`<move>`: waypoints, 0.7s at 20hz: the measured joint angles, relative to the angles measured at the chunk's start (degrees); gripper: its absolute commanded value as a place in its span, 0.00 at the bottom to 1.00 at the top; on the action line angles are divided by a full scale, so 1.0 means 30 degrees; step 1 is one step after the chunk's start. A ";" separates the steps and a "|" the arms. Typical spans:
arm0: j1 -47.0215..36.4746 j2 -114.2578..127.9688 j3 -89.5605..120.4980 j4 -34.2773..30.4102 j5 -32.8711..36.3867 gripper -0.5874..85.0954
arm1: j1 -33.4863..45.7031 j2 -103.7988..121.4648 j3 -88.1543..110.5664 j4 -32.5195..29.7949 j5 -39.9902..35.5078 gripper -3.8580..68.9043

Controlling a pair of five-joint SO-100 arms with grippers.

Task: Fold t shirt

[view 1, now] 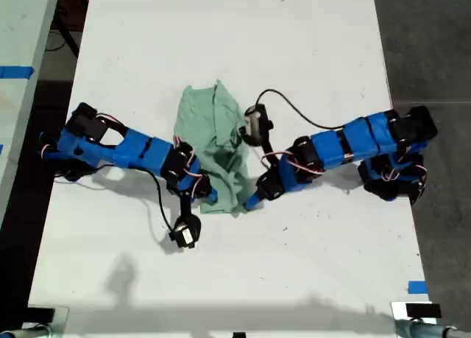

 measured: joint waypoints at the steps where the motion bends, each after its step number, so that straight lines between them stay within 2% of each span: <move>1: 0.0352 -0.0586 -0.0264 -0.0029 -0.0352 0.25 | -0.0176 -0.1377 -0.1230 0.0000 0.0000 0.40; 7: 0.0381 -0.2461 -0.0791 -0.1260 -0.0410 0.22 | -0.0205 -0.5566 -0.2109 -0.0264 0.0029 0.39; 8: 0.0381 -0.2725 -0.0791 -0.1494 -0.0293 0.16 | -0.0088 -0.5771 -0.2139 -0.0264 0.0029 0.39; 9: 0.0381 -0.2871 -0.0791 -0.1758 -0.0059 0.05 | 0.0088 -0.6006 -0.2139 -0.0264 0.0029 0.39; 10: 0.0322 -0.3047 -0.0937 -0.2168 0.0264 0.00 | 0.0234 -0.6182 -0.2139 -0.0264 0.0029 0.39; 14: 0.0029 -0.3340 -0.1260 -0.3223 0.1377 0.00 | 0.0527 -0.6826 -0.2842 -0.0557 0.0029 0.37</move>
